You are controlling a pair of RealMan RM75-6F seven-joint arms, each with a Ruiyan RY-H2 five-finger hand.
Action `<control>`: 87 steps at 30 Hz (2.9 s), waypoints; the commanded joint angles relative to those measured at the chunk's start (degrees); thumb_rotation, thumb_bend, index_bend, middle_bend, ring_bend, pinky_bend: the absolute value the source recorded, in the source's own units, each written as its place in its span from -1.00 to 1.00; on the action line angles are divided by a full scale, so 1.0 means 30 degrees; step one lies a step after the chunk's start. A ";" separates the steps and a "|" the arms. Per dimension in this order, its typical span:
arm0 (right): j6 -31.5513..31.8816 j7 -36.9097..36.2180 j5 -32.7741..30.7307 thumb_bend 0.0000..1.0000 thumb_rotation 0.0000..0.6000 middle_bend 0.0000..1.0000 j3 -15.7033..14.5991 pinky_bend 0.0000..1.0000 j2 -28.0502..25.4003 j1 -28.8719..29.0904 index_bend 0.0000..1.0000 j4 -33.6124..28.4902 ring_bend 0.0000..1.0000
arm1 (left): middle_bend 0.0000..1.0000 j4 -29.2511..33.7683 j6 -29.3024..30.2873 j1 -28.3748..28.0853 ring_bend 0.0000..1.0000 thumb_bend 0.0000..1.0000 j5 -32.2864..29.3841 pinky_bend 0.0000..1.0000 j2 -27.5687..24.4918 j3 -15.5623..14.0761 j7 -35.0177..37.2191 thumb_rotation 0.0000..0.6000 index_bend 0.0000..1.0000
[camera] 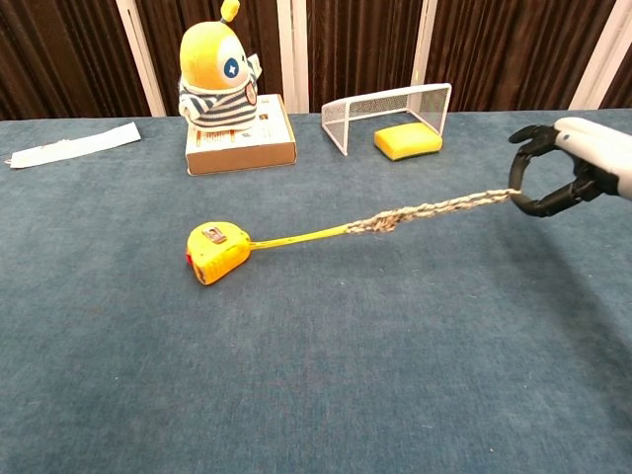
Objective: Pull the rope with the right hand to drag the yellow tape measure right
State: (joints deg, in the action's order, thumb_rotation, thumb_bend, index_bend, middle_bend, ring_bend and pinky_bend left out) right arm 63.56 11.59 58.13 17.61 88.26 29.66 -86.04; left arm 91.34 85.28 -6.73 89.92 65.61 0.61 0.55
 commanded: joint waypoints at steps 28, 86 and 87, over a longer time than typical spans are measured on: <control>0.0100 -0.1254 -0.4904 -0.09 1.00 -0.76 0.2632 -1.00 -0.3430 -0.1062 0.19 0.1235 -1.00 | -1.00 -0.0052 0.0280 0.0097 -1.00 -1.00 0.0153 -1.00 0.0138 0.0021 -0.0400 1.00 -1.00; 0.5979 -0.2511 0.6548 -0.46 1.00 -1.00 -0.3600 -1.00 -0.7418 -0.6323 -1.00 -0.5066 -1.00 | -1.00 -0.0560 0.0878 0.0213 -1.00 -1.00 0.0825 -1.00 0.0237 -0.0041 -0.1015 1.00 -1.00; 0.6319 -0.2529 0.7222 -0.46 1.00 -1.00 -0.3996 -1.00 -0.7480 -0.6581 -1.00 -0.5083 -1.00 | -1.00 -0.0598 0.0902 0.0216 -1.00 -1.00 0.0848 -1.00 0.0248 -0.0040 -0.1059 1.00 -1.00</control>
State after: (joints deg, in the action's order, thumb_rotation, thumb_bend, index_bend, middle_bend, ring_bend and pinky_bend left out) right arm 76.82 4.91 71.36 11.55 67.04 14.33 -97.71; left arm 89.60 87.93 -6.09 92.41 66.33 0.49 -2.59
